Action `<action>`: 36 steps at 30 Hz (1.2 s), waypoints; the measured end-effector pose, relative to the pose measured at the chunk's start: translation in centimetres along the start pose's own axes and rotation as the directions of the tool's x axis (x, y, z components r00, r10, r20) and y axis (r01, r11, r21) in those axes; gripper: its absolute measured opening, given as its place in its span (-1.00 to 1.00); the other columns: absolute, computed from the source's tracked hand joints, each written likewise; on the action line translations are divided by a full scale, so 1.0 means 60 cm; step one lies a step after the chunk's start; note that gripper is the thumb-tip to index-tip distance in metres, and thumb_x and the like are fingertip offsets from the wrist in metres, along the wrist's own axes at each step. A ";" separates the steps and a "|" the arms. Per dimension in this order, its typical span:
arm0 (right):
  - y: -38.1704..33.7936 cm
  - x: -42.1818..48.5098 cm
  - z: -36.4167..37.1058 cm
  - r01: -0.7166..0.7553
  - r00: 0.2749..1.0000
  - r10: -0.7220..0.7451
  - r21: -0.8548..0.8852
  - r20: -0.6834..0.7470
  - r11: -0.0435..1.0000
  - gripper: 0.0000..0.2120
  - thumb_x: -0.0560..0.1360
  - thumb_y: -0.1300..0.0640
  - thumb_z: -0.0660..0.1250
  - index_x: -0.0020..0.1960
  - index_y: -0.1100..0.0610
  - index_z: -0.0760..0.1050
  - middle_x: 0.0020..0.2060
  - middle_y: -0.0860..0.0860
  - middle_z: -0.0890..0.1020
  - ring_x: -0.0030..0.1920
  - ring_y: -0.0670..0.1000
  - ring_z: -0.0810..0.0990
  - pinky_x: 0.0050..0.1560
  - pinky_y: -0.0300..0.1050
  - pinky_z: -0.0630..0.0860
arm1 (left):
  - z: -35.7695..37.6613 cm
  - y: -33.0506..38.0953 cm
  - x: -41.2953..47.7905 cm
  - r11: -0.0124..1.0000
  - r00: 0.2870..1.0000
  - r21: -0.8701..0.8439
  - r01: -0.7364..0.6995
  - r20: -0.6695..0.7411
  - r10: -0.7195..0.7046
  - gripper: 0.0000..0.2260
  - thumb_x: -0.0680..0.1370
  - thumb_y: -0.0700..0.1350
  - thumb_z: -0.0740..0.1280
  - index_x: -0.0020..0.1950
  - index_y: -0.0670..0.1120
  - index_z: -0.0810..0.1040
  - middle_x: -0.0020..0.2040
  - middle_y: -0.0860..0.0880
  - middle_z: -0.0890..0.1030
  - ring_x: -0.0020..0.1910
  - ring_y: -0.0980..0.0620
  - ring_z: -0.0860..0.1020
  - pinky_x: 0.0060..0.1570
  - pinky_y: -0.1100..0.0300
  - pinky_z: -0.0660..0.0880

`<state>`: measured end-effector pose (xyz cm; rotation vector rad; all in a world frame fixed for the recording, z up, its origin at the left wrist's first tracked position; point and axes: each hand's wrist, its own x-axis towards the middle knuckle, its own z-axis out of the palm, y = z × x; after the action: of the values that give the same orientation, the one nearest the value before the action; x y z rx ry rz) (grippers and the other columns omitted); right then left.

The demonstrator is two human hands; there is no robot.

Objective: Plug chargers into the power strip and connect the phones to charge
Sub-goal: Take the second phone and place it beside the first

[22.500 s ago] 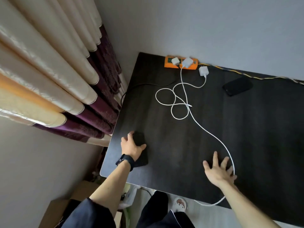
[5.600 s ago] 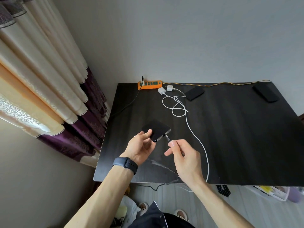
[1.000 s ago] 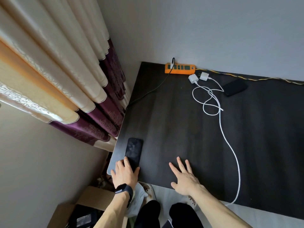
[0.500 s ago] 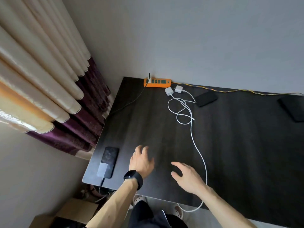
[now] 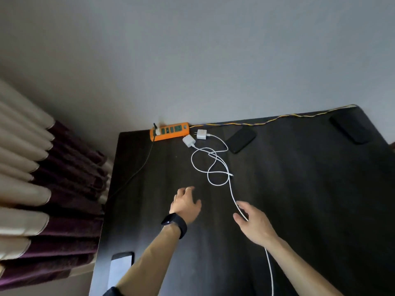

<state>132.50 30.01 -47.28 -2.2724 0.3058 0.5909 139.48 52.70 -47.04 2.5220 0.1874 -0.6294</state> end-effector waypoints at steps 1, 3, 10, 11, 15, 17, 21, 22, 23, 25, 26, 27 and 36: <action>-0.003 0.022 -0.006 -0.031 0.999 0.031 0.003 -0.005 1.000 -0.54 0.60 -0.03 0.31 0.48 0.00 0.39 0.39 -0.05 0.55 0.40 0.00 0.49 0.43 -0.06 0.39 | -0.004 0.007 0.027 1.000 1.000 0.005 -0.011 0.020 0.011 -0.52 0.56 0.02 0.29 0.47 -0.01 0.35 0.45 -0.07 0.35 0.40 -0.12 0.37 0.38 0.00 0.35; -0.006 0.063 -0.020 -0.071 0.997 0.071 -0.015 -0.015 0.997 -0.53 0.61 -0.02 0.31 0.49 0.01 0.38 0.39 -0.04 0.54 0.40 0.01 0.49 0.43 -0.07 0.39 | -0.010 0.023 0.069 0.999 0.999 0.020 -0.036 0.032 0.036 -0.52 0.56 0.01 0.29 0.47 -0.02 0.35 0.44 -0.08 0.36 0.39 -0.13 0.37 0.38 0.00 0.34; 0.015 0.220 -0.061 -0.189 0.976 0.179 -0.076 -0.124 0.979 -0.53 0.61 0.00 0.31 0.49 0.04 0.38 0.41 0.03 0.51 0.42 0.08 0.45 0.43 0.00 0.38 | 0.000 0.102 0.214 0.973 0.973 0.005 -0.230 0.000 0.230 -0.52 0.56 -0.01 0.32 0.47 -0.04 0.37 0.42 -0.07 0.38 0.38 -0.12 0.38 0.38 0.01 0.36; 0.022 0.237 -0.064 -0.193 0.974 0.177 -0.113 -0.143 0.975 -0.53 0.61 0.00 0.30 0.49 0.05 0.37 0.44 0.04 0.47 0.44 0.09 0.41 0.44 0.01 0.37 | 0.003 0.117 0.237 0.965 0.965 0.001 -0.263 -0.018 0.262 -0.52 0.56 -0.01 0.32 0.47 -0.05 0.37 0.41 -0.07 0.39 0.38 -0.11 0.38 0.38 0.01 0.36; 0.051 0.282 -0.063 -0.183 0.974 0.124 -0.338 -0.190 0.923 -0.47 0.62 -0.07 0.25 0.56 -0.06 0.25 0.58 -0.01 0.22 0.56 0.09 0.17 0.52 0.09 0.29 | 0.032 0.181 0.329 0.920 0.917 0.072 -0.386 -0.081 0.391 -0.50 0.54 0.06 0.33 0.45 -0.04 0.38 0.40 -0.09 0.39 0.38 -0.12 0.38 0.36 -0.01 0.38; 0.061 0.290 -0.053 -0.147 0.978 0.067 -0.423 -0.198 0.894 -0.42 0.62 -0.12 0.22 0.59 -0.11 0.15 0.61 -0.01 0.15 0.59 0.09 0.11 0.54 0.14 0.24 | 0.052 0.208 0.366 0.881 0.886 0.162 -0.444 -0.072 0.459 -0.46 0.53 0.12 0.33 0.46 -0.03 0.37 0.42 -0.11 0.37 0.42 -0.12 0.34 0.41 -0.03 0.31; 0.077 0.302 -0.039 -0.125 0.981 0.040 -0.457 -0.191 0.881 -0.42 0.65 -0.16 0.10 0.62 -0.12 0.05 0.64 -0.02 0.06 0.62 0.08 0.01 0.57 0.20 0.15 | 0.094 0.242 0.425 0.808 0.887 0.392 -0.440 0.047 0.460 -0.33 0.50 0.24 0.30 0.53 0.00 0.24 0.52 -0.14 0.26 0.53 -0.15 0.17 0.50 -0.15 0.10; 0.080 0.302 -0.037 -0.124 0.981 0.039 -0.462 -0.190 0.878 -0.43 0.65 -0.16 0.09 0.62 -0.12 0.04 0.64 -0.02 0.05 0.62 0.08 0.01 0.57 0.20 0.14 | 0.104 0.246 0.431 0.796 0.895 0.431 -0.426 0.072 0.440 -0.31 0.50 0.26 0.30 0.55 0.01 0.20 0.53 -0.15 0.25 0.54 -0.16 0.15 0.50 -0.17 0.08; 0.084 0.301 -0.036 -0.124 0.981 0.037 -0.468 -0.191 0.875 -0.43 0.66 -0.16 0.08 0.62 -0.11 0.05 0.64 -0.02 0.05 0.62 0.09 0.01 0.56 0.21 0.15 | 0.111 0.248 0.434 0.785 0.898 0.456 -0.419 0.078 0.434 -0.31 0.51 0.26 0.29 0.55 0.01 0.19 0.52 -0.15 0.26 0.53 -0.16 0.17 0.49 -0.18 0.07; 0.086 0.300 -0.035 -0.118 0.982 0.033 -0.466 -0.187 0.877 -0.43 0.66 -0.16 0.08 0.63 -0.11 0.05 0.64 -0.01 0.05 0.62 0.09 0.02 0.56 0.21 0.15 | 0.118 0.250 0.437 0.755 0.883 0.495 -0.430 0.058 0.465 -0.35 0.53 0.26 0.27 0.54 0.03 0.22 0.46 -0.14 0.34 0.46 -0.17 0.28 0.49 -0.17 0.08; 0.087 0.299 -0.036 -0.120 0.983 0.038 -0.464 -0.182 0.878 -0.43 0.66 -0.15 0.07 0.63 -0.11 0.05 0.64 -0.01 0.05 0.62 0.09 0.02 0.56 0.21 0.15 | 0.118 0.251 0.435 0.742 0.875 0.506 -0.439 0.054 0.480 -0.38 0.53 0.24 0.27 0.53 0.04 0.25 0.43 -0.14 0.38 0.43 -0.18 0.32 0.50 -0.17 0.06; 0.088 0.299 -0.037 -0.123 0.983 0.045 -0.464 -0.176 0.877 -0.43 0.66 -0.16 0.07 0.63 -0.11 0.04 0.64 -0.02 0.04 0.62 0.09 0.01 0.56 0.21 0.15 | 0.117 0.255 0.432 0.744 0.873 0.500 -0.443 0.053 0.484 -0.40 0.54 0.24 0.27 0.53 0.07 0.26 0.41 -0.14 0.40 0.40 -0.19 0.34 0.52 -0.16 0.04; 0.044 0.299 -0.112 -0.266 0.963 0.268 -0.059 0.013 0.962 -0.44 0.61 -0.22 0.20 0.56 -0.06 0.29 0.59 -0.04 0.25 0.56 0.06 0.23 0.52 -0.01 0.18 | 0.027 0.308 0.322 0.931 0.993 -0.352 -0.098 0.034 0.117 -0.71 0.39 0.30 0.30 -0.02 0.23 0.69 0.02 0.09 0.71 0.17 -0.06 0.59 0.24 0.08 0.47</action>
<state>149.12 22.67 -53.79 -2.2947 0.5992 0.7687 160.52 36.25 -48.86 2.1533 0.1272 -0.5640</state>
